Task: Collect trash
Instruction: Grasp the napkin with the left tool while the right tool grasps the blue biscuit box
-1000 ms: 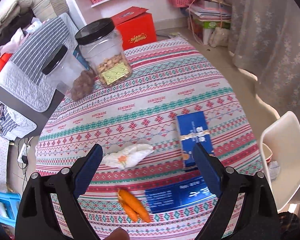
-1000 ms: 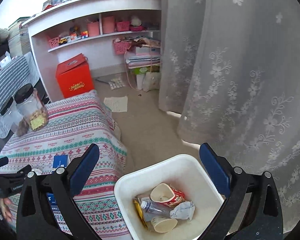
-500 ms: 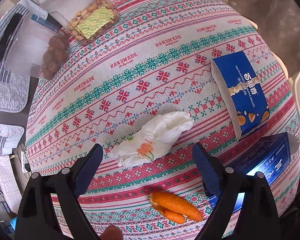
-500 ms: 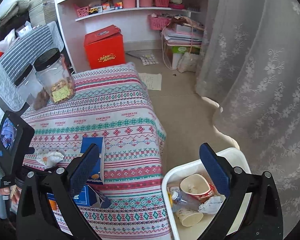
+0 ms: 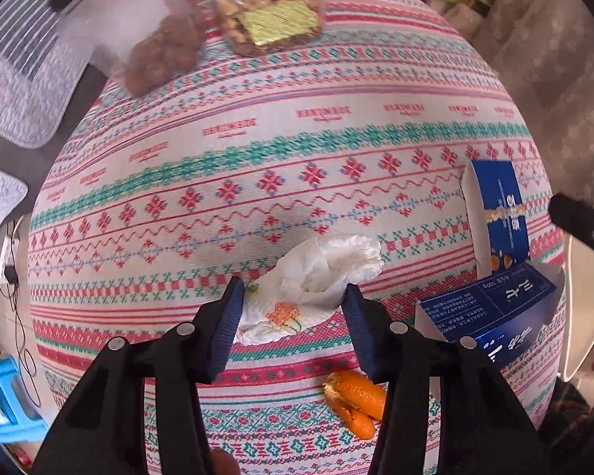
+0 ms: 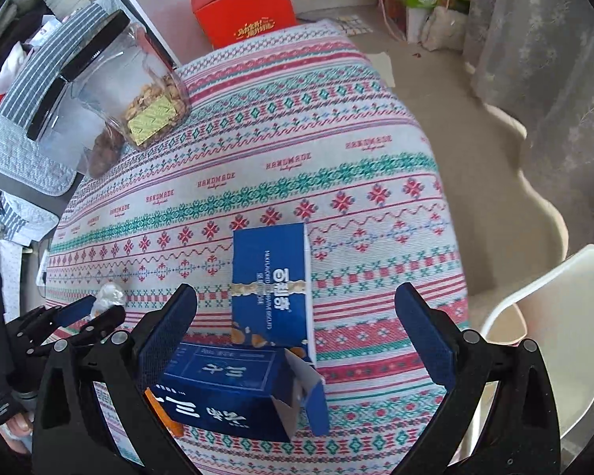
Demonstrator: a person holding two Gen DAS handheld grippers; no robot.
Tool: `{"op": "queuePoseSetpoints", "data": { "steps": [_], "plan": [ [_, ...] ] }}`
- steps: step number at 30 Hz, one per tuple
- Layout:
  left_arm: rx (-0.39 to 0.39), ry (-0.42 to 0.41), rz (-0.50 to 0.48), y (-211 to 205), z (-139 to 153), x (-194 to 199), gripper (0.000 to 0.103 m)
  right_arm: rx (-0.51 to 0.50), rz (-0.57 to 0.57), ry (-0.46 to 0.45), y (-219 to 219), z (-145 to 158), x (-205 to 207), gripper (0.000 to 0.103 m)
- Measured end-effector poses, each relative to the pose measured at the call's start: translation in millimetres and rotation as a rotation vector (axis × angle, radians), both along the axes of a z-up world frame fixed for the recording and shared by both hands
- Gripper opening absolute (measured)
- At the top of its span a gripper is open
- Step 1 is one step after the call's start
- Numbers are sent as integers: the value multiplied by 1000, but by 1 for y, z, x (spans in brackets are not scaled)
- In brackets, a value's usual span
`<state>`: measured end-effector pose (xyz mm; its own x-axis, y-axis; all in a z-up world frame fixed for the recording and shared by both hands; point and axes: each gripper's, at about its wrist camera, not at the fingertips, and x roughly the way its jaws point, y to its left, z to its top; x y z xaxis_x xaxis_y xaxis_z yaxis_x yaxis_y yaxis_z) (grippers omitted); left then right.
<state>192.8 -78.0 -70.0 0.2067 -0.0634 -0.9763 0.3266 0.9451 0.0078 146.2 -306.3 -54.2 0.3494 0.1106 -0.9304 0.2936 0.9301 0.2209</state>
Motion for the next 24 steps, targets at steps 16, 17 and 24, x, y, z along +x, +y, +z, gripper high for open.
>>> {"op": "queuePoseSetpoints", "data": {
  "steps": [16, 17, 24],
  "plan": [
    [-245, -160, 302, 91, 72, -26, 50, -125, 118, 136, 57, -49, 34, 96],
    [-247, -156, 316, 95, 70, -26, 50, -138, 125, 137, 60, -50, 35, 96],
    [-252, -161, 341, 104, 71, -21, 50, -209, 158, 109, 70, -47, 33, 53]
  ]
}}
